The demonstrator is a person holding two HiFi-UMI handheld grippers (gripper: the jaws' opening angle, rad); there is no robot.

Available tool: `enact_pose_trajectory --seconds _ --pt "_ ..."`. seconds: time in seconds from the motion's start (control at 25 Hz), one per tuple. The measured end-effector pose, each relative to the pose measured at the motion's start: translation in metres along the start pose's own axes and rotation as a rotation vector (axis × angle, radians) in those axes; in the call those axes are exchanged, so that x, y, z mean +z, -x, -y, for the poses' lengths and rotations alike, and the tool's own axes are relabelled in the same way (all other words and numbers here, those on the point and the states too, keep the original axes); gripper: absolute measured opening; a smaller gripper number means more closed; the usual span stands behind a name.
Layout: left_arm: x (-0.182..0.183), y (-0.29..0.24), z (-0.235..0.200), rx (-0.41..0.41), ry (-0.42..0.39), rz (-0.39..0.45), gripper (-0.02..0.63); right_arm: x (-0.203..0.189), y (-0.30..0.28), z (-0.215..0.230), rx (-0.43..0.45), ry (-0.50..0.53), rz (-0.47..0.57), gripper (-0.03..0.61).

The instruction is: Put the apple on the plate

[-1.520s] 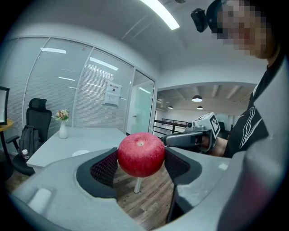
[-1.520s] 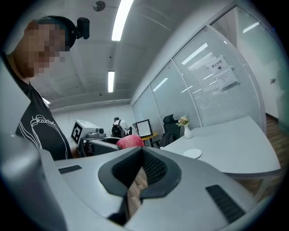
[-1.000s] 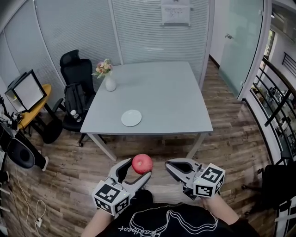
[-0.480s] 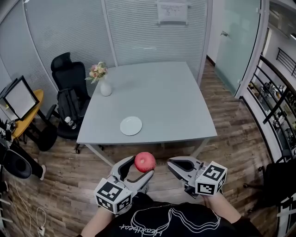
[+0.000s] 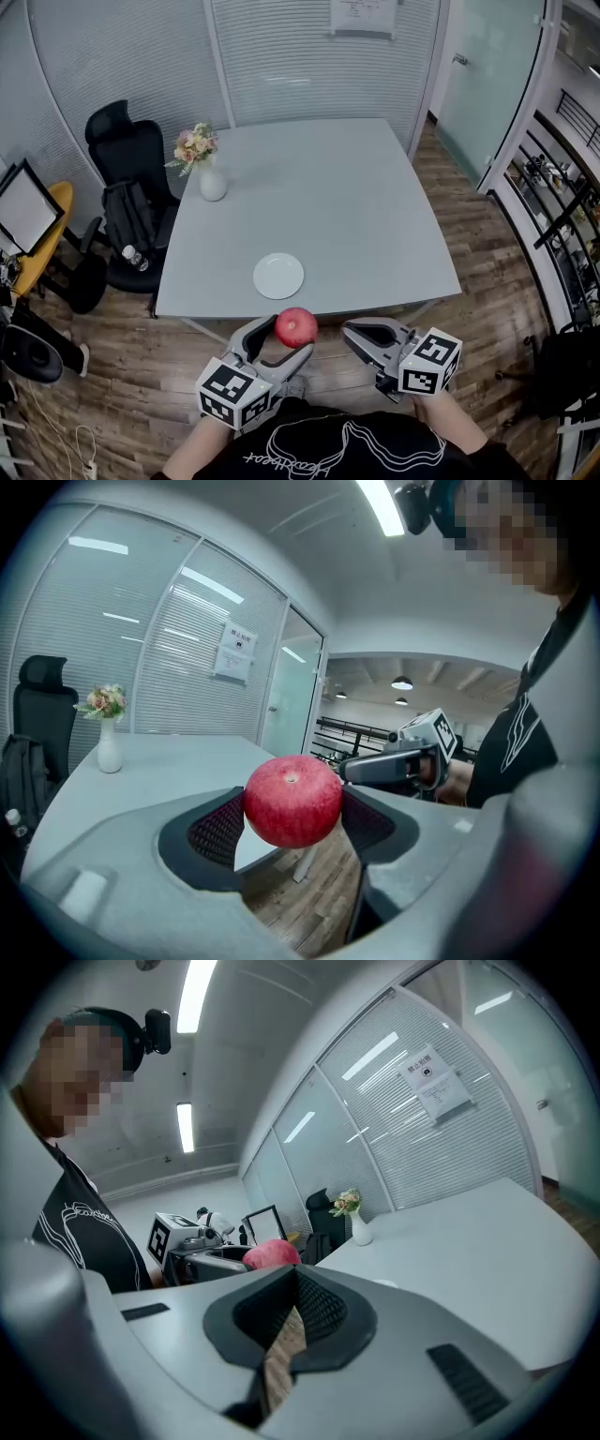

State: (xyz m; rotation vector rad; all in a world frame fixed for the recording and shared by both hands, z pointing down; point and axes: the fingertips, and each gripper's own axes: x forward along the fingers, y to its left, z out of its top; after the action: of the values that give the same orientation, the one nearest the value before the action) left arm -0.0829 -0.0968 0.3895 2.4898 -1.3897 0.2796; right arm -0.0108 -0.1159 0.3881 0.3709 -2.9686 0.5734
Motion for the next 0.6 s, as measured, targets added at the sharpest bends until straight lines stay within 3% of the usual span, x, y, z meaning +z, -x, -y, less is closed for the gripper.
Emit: enact_pose_trajectory --seconds 0.32,0.6 --pt "0.000 -0.027 -0.076 -0.035 -0.058 -0.074 0.319 0.007 -0.058 0.042 -0.066 -0.071 0.003 0.009" --pt "-0.001 -0.052 -0.129 -0.035 -0.097 -0.086 0.319 0.001 -0.094 0.074 -0.105 -0.126 -0.001 0.009"
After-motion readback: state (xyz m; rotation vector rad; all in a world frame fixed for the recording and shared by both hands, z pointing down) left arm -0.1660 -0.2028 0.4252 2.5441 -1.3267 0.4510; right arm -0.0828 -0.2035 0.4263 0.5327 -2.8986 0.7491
